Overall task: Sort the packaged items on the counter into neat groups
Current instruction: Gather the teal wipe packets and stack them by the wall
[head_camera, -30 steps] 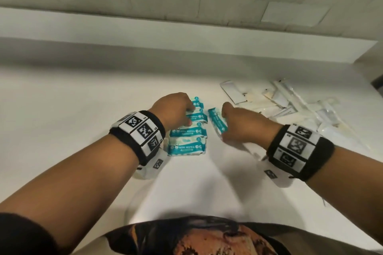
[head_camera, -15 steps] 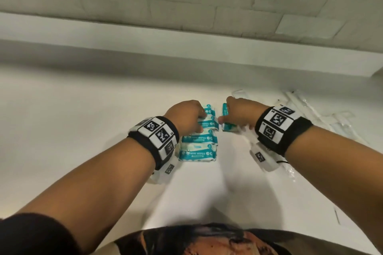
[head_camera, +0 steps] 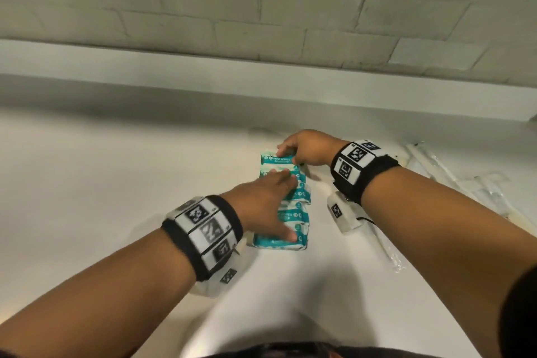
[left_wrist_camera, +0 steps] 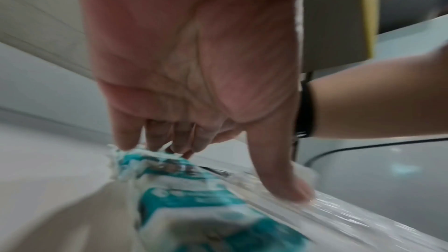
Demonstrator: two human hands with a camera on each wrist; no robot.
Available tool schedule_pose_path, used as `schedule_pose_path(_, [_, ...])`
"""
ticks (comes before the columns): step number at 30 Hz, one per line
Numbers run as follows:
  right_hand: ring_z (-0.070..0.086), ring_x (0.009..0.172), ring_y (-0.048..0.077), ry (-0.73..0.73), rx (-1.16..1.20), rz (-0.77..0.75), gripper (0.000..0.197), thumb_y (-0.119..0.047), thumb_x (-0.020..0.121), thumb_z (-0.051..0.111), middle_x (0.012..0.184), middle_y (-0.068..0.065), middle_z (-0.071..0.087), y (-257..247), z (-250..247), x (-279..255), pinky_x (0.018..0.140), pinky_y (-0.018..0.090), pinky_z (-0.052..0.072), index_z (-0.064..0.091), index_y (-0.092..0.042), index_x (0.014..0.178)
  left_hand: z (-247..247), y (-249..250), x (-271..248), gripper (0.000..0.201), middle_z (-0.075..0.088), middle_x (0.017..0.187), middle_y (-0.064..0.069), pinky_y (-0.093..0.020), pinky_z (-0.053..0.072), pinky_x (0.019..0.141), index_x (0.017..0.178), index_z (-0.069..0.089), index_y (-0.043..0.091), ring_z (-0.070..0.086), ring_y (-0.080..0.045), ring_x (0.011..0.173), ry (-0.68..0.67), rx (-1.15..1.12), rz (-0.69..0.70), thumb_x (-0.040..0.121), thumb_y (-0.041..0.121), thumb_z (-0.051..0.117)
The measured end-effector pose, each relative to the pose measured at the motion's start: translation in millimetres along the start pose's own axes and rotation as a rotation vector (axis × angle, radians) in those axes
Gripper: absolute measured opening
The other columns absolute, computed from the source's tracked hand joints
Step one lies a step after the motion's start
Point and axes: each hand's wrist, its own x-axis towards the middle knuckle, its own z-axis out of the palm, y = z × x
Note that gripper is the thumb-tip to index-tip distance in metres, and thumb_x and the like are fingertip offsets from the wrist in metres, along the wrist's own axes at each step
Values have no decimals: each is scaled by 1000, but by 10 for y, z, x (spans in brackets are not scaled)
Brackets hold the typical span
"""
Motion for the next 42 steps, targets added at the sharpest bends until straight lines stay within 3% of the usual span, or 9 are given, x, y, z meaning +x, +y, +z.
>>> schedule_pose_path(3, [58,114,10,16,53,0,39,1,86,62,131,-3,61,87,8,-12,89,19,42,65,-15,120,166,47,-130,120,-14,161,0,-39,1,121,152,-7,22,-10,-22,148,-51,173,60,71,57,73])
schedule_pose_path(9, [56,100,11,41,-43,-29,32,-5,89,59,115,-4,58,97,-42,66,83,24,45,67,-13,119,225,0,39,102,0,162,-7,-39,12,120,153,3,13,6,-25,149,114,215,25,77,44,65])
schedule_pose_path(19, [42,133,21,228,65,127,60,-6,89,53,150,4,38,339,-476,721,103,27,34,36,-21,145,-310,-356,745,94,15,157,-7,-41,22,118,150,17,16,18,-26,144,169,189,-32,73,41,67])
schedule_pose_path(27, [55,114,23,261,127,191,37,-17,91,47,130,6,57,586,-543,1197,91,32,43,52,-18,127,-634,-619,1234,71,45,136,-4,-31,48,93,135,41,18,48,-23,119,280,91,-19,71,32,68])
schedule_pose_path(31, [59,104,20,257,170,176,27,-14,88,46,114,2,62,647,-546,1285,84,33,48,60,-21,111,-768,-653,1370,70,44,131,-3,-33,48,88,134,40,24,49,-24,117,226,74,-31,72,37,71])
schedule_pose_path(34, [55,113,19,273,251,158,32,-19,92,49,126,-1,57,641,-577,1173,96,36,46,58,-21,122,-844,-644,1339,81,36,143,-3,-32,41,99,142,32,22,42,-23,127,169,104,-2,75,40,74])
schedule_pose_path(37, [50,123,20,339,387,239,41,-13,97,45,136,3,50,766,-602,1018,100,31,38,44,-13,138,-998,-722,1313,98,24,153,0,-31,23,114,150,18,21,24,-21,142,95,-208,-62,75,51,73])
schedule_pose_path(40, [60,96,12,438,924,321,28,-9,100,41,120,19,58,852,-526,881,87,24,43,51,-2,124,-1078,-879,1427,89,31,151,1,-38,23,117,150,20,21,27,-23,143,258,-725,-255,82,69,50])
schedule_pose_path(42, [59,108,27,488,1286,385,34,-14,100,41,133,29,51,792,-464,812,91,33,46,52,2,128,-1060,-930,1499,97,34,149,4,-39,23,117,149,26,18,32,-21,140,329,-1042,-386,77,83,31])
